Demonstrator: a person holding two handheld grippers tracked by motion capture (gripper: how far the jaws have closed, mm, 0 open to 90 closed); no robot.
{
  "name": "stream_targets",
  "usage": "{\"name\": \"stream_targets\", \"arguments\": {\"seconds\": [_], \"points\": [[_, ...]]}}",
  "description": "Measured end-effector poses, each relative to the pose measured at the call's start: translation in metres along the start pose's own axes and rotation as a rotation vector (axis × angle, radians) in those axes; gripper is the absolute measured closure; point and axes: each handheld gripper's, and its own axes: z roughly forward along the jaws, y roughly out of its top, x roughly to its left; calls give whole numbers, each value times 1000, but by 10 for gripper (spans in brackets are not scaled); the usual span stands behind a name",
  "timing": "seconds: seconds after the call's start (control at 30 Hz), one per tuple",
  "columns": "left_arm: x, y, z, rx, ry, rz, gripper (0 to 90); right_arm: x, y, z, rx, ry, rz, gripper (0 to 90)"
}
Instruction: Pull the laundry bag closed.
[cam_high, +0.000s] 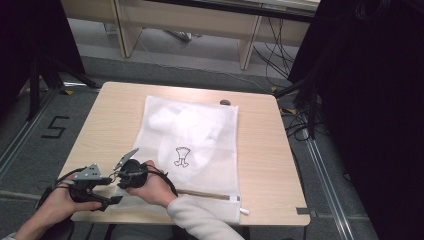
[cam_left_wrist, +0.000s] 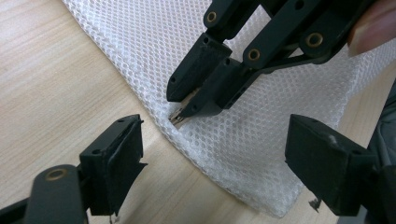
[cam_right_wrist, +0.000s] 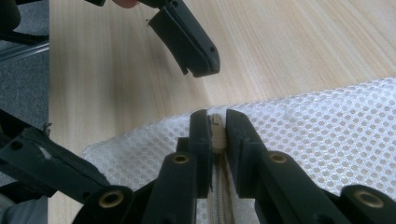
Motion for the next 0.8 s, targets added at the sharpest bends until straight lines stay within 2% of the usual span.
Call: {"name": "stream_targets", "arguments": {"seconds": [0.17,0.2,0.3,0.37,0.4,0.43,0.5,0.53,0.6,0.63,0.73,0.77,0.8], "points": [[0,0,1,-4,-8,-13,188,1,1,-2,-6,1,-4,818],[0,0,1,1,-8,-12,189,3,0,-3,1,6,20,818],[0,0,2,6,-1,-11,191,1,2,-8,-16,5,-6,818],[0,0,2,7,3,-15,195,3,2,-12,-7,5,19,819],[0,1,2,11,4,-2,200,2,2,-14,-22,5,3,818],[0,0,3,10,-4,-20,204,2,3,-16,-20,1,-5,819],[1,1,3,11,-7,6,222,2,3,-19,-20,0,-9,819],[0,1,4,2,-15,-8,233,3,3,-21,-23,0,2,819],[0,2,4,5,-23,-12,253,3,3,-23,-26,0,-13,819],[0,2,4,5,-16,-13,269,3,3,-24,-25,2,-3,819],[-1,3,6,-7,-33,-34,312,3,3,-28,-28,1,-6,819],[-1,3,7,-1,-37,-53,337,4,3,-29,-33,2,-2,819],[-1,3,7,1,-30,-63,361,2,3,-29,-42,2,-34,819]]}}
